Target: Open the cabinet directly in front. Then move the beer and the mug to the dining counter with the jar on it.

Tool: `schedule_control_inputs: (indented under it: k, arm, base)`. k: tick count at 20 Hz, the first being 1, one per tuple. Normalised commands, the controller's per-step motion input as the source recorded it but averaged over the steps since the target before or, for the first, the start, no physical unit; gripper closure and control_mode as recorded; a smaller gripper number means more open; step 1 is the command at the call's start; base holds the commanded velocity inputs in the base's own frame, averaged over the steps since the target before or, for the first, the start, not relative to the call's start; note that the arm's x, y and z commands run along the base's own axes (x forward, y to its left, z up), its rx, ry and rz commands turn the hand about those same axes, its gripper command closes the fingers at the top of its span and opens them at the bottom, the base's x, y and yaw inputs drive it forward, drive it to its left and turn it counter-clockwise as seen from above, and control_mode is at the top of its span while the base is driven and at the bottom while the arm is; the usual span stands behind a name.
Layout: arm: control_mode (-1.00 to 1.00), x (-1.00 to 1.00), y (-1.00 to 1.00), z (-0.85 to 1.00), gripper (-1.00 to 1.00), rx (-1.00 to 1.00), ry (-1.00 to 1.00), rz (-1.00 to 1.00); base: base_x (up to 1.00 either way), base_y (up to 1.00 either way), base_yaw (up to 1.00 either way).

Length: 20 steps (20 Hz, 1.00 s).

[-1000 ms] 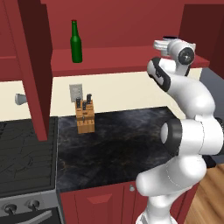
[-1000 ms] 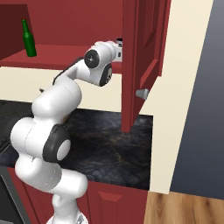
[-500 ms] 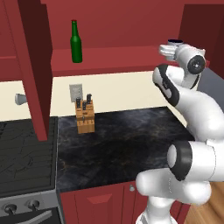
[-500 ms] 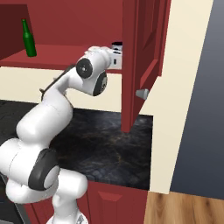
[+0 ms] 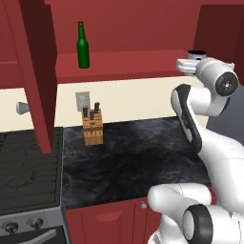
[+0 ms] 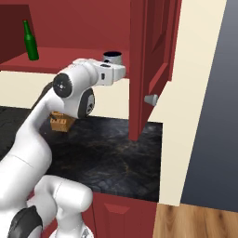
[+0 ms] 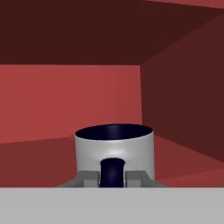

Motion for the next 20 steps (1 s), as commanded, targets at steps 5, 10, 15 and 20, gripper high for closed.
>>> schedule_control_inputs:
  k: [5, 10, 15, 20]
  arm:
    - [-1.00, -1.00, 0.34, -0.25, 1.00, 0.00, 0.03, 0.05]
    - [-1.00, -1.00, 0.33, -0.63, 1.00, 0.00, 0.02, 0.06]
    - [-1.00, -1.00, 0.25, -0.60, 1.00, 0.00, 0.04, 0.08]
    - [-1.00, -0.99, 0.27, -0.26, 1.00, 0.00, 0.06, 0.17]
  base:
    - [0.00, 0.00, 0.00]
    - [0.00, 0.00, 0.00]
    - [0.00, 0.00, 0.00]
    - [0.00, 0.00, 0.00]
